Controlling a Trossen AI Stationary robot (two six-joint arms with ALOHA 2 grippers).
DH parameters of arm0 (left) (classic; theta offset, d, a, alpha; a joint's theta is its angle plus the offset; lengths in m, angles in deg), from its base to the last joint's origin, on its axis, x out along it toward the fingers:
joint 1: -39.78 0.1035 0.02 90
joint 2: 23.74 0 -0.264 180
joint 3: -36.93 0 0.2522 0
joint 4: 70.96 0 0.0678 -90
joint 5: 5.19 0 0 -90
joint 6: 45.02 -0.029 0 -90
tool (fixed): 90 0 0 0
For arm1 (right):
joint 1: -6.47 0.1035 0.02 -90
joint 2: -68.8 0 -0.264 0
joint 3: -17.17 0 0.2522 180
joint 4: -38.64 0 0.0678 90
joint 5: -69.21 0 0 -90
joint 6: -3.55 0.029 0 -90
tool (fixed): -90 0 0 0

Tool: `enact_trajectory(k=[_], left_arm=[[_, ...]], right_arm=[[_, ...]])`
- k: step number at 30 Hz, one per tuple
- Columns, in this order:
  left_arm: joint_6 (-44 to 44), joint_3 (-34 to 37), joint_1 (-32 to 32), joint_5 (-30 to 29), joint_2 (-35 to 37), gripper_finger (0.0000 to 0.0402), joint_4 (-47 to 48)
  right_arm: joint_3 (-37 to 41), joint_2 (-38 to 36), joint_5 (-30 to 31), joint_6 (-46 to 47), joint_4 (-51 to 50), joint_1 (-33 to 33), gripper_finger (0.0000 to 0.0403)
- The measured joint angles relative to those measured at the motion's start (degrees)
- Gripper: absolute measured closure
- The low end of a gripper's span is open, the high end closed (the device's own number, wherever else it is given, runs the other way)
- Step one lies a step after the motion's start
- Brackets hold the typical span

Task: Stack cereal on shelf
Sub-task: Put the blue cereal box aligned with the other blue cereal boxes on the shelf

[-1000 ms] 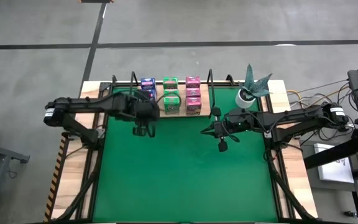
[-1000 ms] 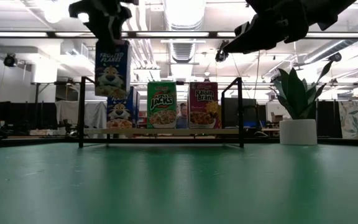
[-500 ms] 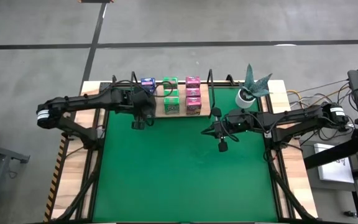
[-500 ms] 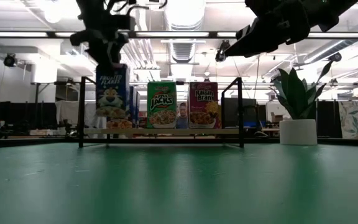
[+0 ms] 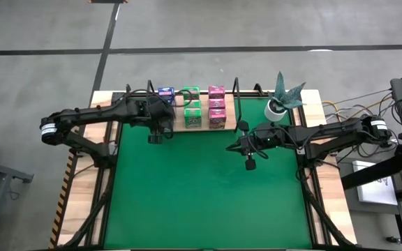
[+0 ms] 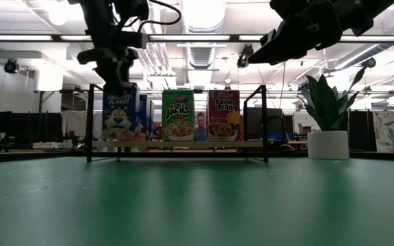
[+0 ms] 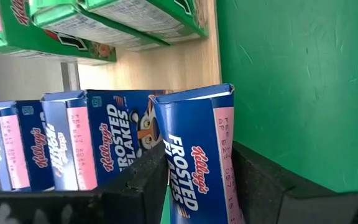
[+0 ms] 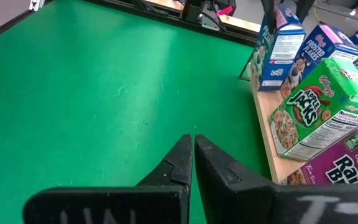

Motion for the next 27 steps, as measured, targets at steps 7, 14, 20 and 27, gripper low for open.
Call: enact_trajectory(k=[7,14,20,27], left_arm=[[0.0,-0.8,0.1,0.0,0.0,0.0237,0.0],[0.1,-0.5,0.2,-0.4,-0.1,0.0214,-0.1],[0.2,-0.5,0.2,-0.5,-0.1,0.0208,-0.4],[0.7,-0.5,0.2,-1.8,-0.1,0.0207,-0.5]], right_arm=[[0.2,0.0,0.0,0.6,0.1,0.0,0.0394],[0.2,0.0,0.0,0.6,0.0,0.0,0.0394],[0.2,0.0,0.0,0.4,0.1,0.0,0.0394],[0.2,0.0,0.0,0.4,0.1,0.0,0.0394]])
